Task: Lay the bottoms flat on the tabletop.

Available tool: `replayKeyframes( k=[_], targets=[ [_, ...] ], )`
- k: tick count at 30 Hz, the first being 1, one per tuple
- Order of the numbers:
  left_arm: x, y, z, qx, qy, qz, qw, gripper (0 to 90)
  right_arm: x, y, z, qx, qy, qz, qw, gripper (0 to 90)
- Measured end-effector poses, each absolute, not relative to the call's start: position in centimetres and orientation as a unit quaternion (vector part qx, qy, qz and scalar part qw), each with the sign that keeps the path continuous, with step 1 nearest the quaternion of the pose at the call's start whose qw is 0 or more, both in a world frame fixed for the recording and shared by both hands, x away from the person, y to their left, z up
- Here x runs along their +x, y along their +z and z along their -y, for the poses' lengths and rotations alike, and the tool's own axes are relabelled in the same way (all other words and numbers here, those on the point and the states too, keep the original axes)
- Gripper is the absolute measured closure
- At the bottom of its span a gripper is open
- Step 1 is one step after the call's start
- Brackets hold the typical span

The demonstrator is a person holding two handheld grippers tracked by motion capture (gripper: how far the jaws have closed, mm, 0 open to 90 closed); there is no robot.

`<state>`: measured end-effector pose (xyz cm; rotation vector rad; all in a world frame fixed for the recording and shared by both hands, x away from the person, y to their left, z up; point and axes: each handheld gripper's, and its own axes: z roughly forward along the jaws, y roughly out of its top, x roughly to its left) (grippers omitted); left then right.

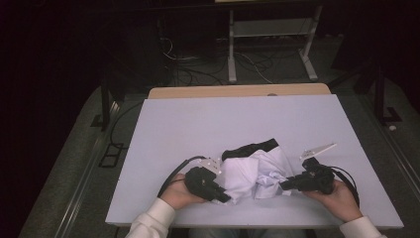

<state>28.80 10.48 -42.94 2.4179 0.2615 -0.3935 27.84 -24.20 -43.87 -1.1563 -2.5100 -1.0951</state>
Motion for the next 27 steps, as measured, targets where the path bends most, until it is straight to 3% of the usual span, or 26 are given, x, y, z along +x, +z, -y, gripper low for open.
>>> replayKeyframes(
  k=[5, 7, 8, 10, 12, 17, 22, 25, 27],
  targets=[
    [28.9, -43.1, -10.4, 0.922, -0.167, -0.101, 0.334, 75.5, 27.2, -44.5, 24.5, -0.391, -0.355, 0.844, 0.095, 75.3],
    [28.9, -43.0, -10.5, 0.919, -0.167, -0.106, 0.340, 73.8, 26.9, -44.4, 24.6, -0.392, -0.359, 0.842, 0.088, 63.3],
    [29.0, -42.9, -10.6, 0.919, -0.166, -0.103, 0.342, 73.7, 26.7, -44.1, 24.8, -0.391, -0.367, 0.841, 0.074, 52.0],
    [28.9, -42.8, -10.6, 0.919, -0.162, -0.102, 0.346, 73.2, 26.6, -43.9, 24.9, -0.392, -0.371, 0.839, 0.068, 49.4],
    [28.8, -42.6, -10.7, 0.915, -0.167, -0.101, 0.354, 70.0, 26.6, -43.4, 25.1, -0.391, -0.386, 0.834, 0.052, 40.3],
    [28.6, -41.4, -10.9, 0.899, -0.164, -0.092, 0.397, 53.0, 27.7, -41.6, 25.9, -0.396, -0.429, 0.812, 0.013, 17.4],
    [28.8, -40.6, -11.7, 0.877, -0.136, -0.111, 0.448, 39.9, 29.5, -41.1, 26.2, -0.402, -0.446, 0.799, 0.010, 12.0],
    [28.9, -40.4, -12.3, 0.863, -0.114, -0.132, 0.475, 32.6, 30.8, -41.0, 26.0, -0.406, -0.442, 0.800, 0.007, 3.4],
    [28.9, -40.3, -12.5, 0.856, -0.087, -0.150, 0.487, 19.2, 31.9, -40.8, 25.7, -0.409, -0.435, 0.802, 0.007, 1.6]
  ],
)
